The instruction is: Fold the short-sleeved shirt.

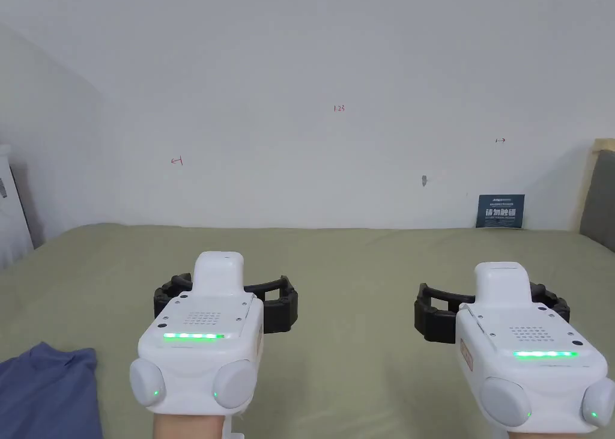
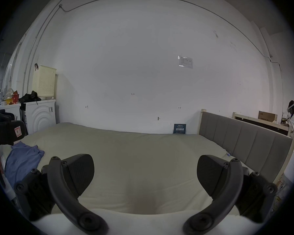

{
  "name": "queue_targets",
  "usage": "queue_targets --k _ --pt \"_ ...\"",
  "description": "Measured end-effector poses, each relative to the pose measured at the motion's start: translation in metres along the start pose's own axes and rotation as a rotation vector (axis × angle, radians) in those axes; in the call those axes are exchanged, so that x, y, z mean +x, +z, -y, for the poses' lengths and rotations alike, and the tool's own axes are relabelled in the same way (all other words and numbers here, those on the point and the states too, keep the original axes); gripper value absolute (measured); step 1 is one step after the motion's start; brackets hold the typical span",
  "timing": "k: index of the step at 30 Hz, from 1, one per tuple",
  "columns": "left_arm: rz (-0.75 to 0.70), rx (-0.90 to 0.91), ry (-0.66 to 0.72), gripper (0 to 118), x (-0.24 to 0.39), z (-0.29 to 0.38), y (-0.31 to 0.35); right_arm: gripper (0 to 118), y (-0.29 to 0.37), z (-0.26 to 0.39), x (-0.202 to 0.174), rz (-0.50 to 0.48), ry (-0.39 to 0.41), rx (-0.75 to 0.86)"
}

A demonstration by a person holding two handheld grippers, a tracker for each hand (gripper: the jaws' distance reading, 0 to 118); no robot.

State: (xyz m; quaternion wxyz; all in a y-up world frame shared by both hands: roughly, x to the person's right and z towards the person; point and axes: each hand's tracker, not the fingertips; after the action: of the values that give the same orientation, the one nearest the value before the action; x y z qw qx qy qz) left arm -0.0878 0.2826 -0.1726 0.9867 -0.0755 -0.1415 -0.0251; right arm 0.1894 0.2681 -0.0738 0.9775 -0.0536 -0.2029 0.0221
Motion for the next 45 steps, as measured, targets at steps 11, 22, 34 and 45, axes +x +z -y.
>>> queue_targets --k 11,22,34,45 --pt "-0.012 -0.011 -0.001 118 -0.0021 0.0004 -0.0014 118 -0.0004 0.0010 -0.0010 -0.006 0.001 -0.011" --pt "-0.005 -0.005 -0.002 118 -0.0020 -0.0011 -0.0004 118 -0.0003 0.0009 -0.0004 -0.001 -0.018 -0.009" --pt "-0.007 -0.012 0.001 118 -0.0021 -0.0004 -0.0006 118 -0.0003 0.0013 0.0002 -0.010 -0.009 -0.014" --pt "0.000 -0.013 0.004 118 -0.0018 -0.0002 -0.0006 118 -0.0020 0.0024 -0.0013 -0.003 -0.005 -0.018"
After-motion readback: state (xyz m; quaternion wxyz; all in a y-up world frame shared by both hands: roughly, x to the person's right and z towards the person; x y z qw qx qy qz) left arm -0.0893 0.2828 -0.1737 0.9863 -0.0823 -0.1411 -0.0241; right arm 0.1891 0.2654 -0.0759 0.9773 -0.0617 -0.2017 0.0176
